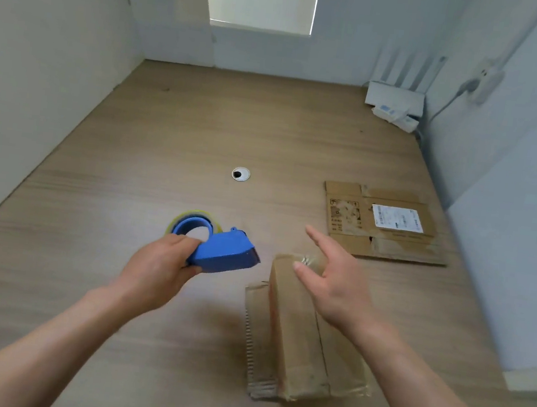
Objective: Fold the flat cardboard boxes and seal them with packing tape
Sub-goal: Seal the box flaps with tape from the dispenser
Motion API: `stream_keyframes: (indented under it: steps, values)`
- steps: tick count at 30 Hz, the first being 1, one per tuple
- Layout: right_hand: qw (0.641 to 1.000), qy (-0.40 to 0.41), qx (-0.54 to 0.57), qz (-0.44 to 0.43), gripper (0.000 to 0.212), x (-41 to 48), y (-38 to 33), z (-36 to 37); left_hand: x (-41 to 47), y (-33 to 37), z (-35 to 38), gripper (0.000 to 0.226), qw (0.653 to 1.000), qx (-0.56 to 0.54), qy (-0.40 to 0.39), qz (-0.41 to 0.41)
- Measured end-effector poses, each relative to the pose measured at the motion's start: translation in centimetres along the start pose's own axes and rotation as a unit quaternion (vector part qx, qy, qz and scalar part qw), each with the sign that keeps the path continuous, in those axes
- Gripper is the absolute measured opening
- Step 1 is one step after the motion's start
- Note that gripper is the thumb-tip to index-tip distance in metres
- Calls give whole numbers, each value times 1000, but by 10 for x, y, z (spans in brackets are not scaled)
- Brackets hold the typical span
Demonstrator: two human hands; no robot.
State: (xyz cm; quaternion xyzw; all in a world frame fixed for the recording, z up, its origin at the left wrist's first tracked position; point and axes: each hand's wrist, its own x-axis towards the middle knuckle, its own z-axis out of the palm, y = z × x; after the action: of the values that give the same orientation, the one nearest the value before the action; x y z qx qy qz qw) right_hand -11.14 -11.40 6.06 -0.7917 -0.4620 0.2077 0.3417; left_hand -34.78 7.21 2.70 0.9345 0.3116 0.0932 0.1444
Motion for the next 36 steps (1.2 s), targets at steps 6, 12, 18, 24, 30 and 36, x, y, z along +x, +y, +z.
stream_keyframes:
  steps: [6,12,18,24,30,36]
  values:
    - [980,-89,173,34,86,30,-8,-23,13,36,-44,28,992,-7,10,125]
    - [960,-111,255,34,59,37,4,-42,25,66,-51,30,991,-19,-27,131]
    - [947,-103,302,46,8,40,18,-61,34,90,-57,37,995,-63,-46,62]
    - [952,-70,291,62,13,54,26,-74,55,95,-64,57,973,-199,-55,-103]
    - [933,-65,297,191,14,58,61,-57,58,71,-49,67,935,-228,-143,-231]
    - [947,-26,229,224,21,56,80,-29,72,64,-23,49,917,-213,-198,-274]
